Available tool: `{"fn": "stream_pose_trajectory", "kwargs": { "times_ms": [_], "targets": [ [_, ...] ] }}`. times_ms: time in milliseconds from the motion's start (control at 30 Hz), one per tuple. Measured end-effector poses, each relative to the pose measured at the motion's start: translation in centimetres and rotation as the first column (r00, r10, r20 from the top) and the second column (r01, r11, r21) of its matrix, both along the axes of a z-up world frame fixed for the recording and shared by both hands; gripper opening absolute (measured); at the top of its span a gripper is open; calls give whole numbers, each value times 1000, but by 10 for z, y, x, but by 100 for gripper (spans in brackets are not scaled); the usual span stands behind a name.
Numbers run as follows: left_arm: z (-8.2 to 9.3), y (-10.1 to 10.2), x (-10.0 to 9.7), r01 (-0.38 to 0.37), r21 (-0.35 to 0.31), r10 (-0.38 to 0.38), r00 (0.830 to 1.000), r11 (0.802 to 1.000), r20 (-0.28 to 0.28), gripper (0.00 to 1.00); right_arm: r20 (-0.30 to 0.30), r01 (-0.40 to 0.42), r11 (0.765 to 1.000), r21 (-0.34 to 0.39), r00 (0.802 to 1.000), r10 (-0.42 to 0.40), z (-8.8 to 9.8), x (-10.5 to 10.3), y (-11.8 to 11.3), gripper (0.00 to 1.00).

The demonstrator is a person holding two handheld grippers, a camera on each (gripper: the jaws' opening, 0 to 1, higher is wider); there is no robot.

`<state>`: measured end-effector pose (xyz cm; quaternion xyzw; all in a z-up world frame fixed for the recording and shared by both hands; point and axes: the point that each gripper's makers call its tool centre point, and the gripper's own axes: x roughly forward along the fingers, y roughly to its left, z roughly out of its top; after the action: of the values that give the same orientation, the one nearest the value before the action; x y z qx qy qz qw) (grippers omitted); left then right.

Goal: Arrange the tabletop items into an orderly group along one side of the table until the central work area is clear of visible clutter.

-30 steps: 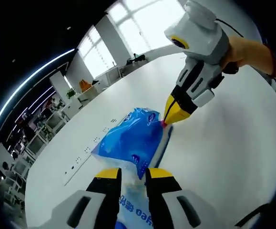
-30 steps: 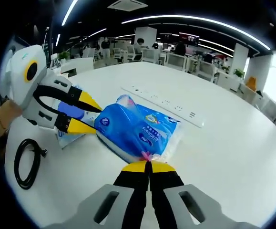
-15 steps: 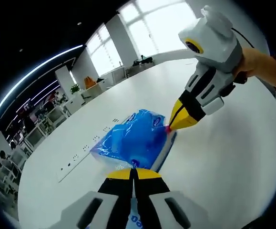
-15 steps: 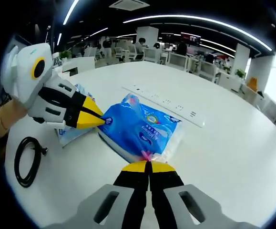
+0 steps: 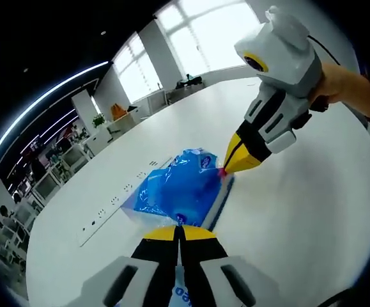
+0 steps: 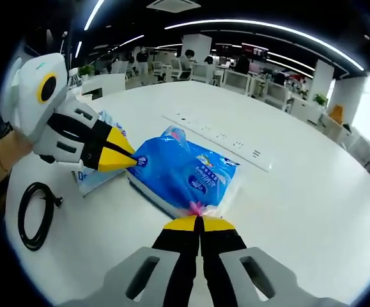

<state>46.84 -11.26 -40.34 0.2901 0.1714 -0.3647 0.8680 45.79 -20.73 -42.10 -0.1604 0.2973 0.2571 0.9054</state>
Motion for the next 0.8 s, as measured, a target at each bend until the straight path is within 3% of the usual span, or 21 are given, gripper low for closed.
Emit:
{"fn": "stream_pose_trajectory", "kwargs": {
  "times_ms": [433, 800],
  "targets": [
    [10, -5, -13, 34, 16, -35, 999, 999, 36, 0, 21, -6, 994, -106, 1000, 9, 7, -13, -6, 0],
    [14, -8, -30, 58, 14, -58, 997, 998, 44, 0, 44, -25, 988, -151, 999, 32, 17, -31, -3, 0]
  ]
}}
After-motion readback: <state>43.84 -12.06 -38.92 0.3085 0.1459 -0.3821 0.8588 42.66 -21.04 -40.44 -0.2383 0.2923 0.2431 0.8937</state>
